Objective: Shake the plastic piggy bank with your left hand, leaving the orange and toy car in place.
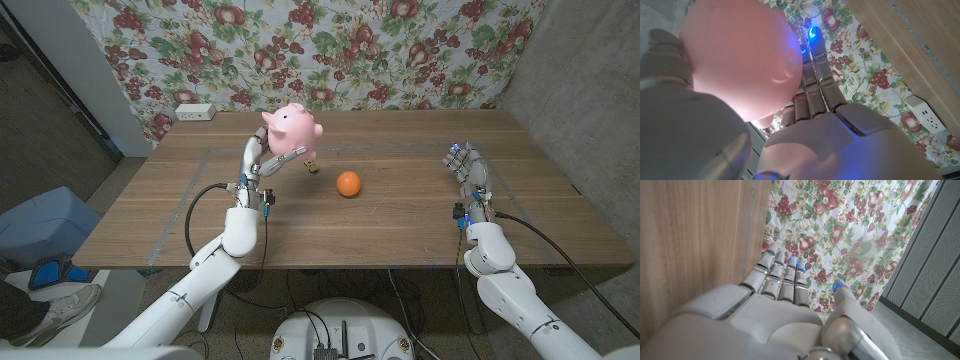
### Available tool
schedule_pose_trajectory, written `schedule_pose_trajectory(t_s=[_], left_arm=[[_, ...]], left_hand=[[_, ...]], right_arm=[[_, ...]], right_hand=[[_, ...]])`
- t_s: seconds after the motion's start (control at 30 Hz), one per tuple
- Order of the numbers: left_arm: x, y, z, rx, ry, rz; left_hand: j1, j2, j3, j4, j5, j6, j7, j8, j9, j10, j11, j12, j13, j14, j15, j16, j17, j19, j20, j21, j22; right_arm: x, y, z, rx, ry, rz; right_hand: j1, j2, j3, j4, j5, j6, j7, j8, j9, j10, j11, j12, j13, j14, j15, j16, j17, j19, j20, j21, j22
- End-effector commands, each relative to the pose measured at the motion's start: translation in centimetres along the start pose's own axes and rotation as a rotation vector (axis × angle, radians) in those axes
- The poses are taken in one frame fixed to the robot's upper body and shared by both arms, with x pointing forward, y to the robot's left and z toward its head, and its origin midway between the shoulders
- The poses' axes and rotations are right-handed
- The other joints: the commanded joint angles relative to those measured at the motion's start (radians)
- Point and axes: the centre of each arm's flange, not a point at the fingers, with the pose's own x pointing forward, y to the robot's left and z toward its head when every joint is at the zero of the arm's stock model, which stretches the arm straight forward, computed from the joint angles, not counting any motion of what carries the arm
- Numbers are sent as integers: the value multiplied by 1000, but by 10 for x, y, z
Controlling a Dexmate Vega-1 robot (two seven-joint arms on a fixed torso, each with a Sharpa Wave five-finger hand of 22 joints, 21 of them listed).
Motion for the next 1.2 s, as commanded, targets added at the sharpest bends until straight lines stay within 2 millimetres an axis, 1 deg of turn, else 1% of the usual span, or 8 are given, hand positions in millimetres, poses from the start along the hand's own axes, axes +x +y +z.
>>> schedule_pose_trajectory(t_s=[0.03,0.17,0.33,0.47,0.67,0.93,1.2], left_arm=[[0,4,-3,-128,27,17],[-1,6,-3,-184,28,38],[-5,9,-5,-252,20,139],[-6,12,-8,-347,37,192],[-7,15,-13,-458,71,216],[-9,15,-13,-462,82,211],[-5,12,-12,-453,85,176]], left_hand=[[586,504,52,6,8,433,-178,2,4,303,-289,-5,5,269,-329,4,31,-35,-149,8,-2],[586,504,53,6,9,433,-178,1,4,305,-288,-5,6,271,-329,4,33,-36,-149,12,-4],[586,503,55,5,11,436,-174,1,4,306,-289,-7,8,273,-329,4,36,-38,-149,19,-7],[585,501,56,5,12,436,-173,0,4,307,-291,-9,9,273,-329,3,39,-39,-148,24,-10],[584,500,58,6,14,436,-173,-2,4,310,-292,-12,10,274,-329,2,42,-40,-148,32,-13],[583,498,60,6,16,436,-172,-4,4,314,-290,-14,13,276,-329,1,46,-44,-147,41,-18],[581,498,62,6,18,437,-172,-5,5,314,-290,-17,14,277,-329,0,50,-47,-147,47,-22]], right_arm=[[1,-2,-1,4,-4,0],[0,-4,-1,8,-6,-3],[-1,-6,-1,10,-6,-7],[-1,-7,-1,9,-8,-8],[0,-7,-1,4,-5,-3],[1,-6,0,4,-5,-3],[-1,-7,0,2,-10,-3]], right_hand=[[1,-2,6,0,1,7,-2,3,2,2,2,-1,5,8,-1,7,5,4,8,4,1],[1,-2,7,0,1,7,-2,3,2,2,1,-2,5,8,0,6,6,5,8,4,1],[1,-2,8,-1,1,7,-2,3,2,2,3,-2,5,8,2,6,6,4,8,4,1],[1,-3,8,-1,1,7,-1,3,2,1,1,-2,6,7,1,6,6,4,8,4,1],[1,-3,9,-1,1,7,-2,3,2,2,2,-2,6,6,1,5,6,4,8,4,1],[0,-3,10,-1,0,7,-2,3,2,1,1,-3,6,6,1,5,6,5,8,4,1],[0,-3,11,-1,0,7,-2,3,2,2,2,-2,6,8,2,6,7,5,8,4,1]])
